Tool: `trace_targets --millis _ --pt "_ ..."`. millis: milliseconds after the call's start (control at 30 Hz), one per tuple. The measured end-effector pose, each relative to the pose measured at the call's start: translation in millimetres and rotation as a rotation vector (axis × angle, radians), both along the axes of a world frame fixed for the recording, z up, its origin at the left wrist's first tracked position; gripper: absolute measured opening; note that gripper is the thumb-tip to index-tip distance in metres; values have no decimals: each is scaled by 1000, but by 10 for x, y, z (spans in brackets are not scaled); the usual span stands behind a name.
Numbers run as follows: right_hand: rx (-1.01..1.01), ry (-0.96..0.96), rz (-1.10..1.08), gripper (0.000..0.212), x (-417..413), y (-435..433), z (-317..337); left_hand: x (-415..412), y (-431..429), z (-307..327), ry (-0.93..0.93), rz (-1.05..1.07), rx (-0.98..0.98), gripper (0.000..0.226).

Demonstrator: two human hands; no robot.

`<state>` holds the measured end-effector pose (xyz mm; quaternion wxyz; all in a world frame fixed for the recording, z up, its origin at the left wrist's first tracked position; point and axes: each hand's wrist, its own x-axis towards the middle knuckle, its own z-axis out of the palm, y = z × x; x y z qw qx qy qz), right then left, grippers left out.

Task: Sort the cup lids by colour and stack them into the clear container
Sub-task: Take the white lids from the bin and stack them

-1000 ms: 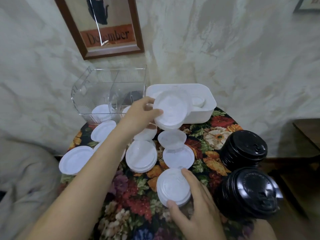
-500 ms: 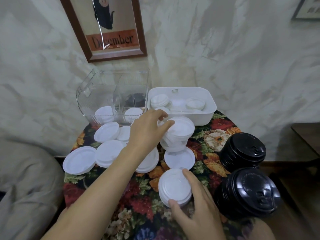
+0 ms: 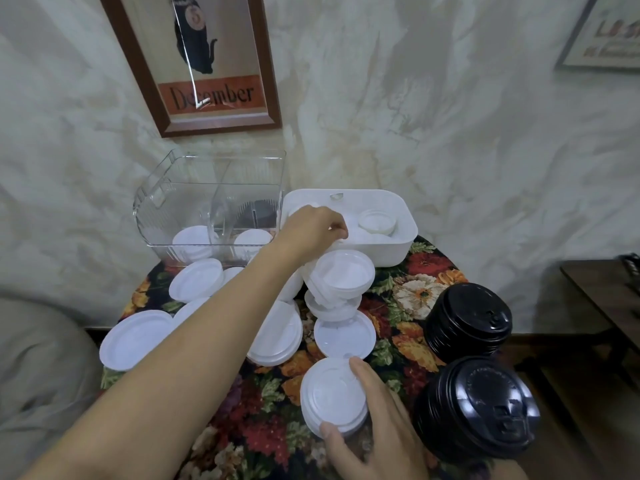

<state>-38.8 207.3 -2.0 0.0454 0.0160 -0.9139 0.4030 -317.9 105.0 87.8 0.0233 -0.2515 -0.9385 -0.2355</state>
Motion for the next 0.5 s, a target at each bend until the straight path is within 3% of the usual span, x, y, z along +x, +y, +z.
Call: trace_targets --millis 133,300,500 --pt "13 -5 12 85 -4 0 -1 34 -65 -1 46 30 55 20" --pt "14 4 10 84 8 -6 -14 -10 -42 1 10 -48 -97 38" --pt "5 3 7 85 13 -3 12 -183 -39 74 -61 -53 -270 27"
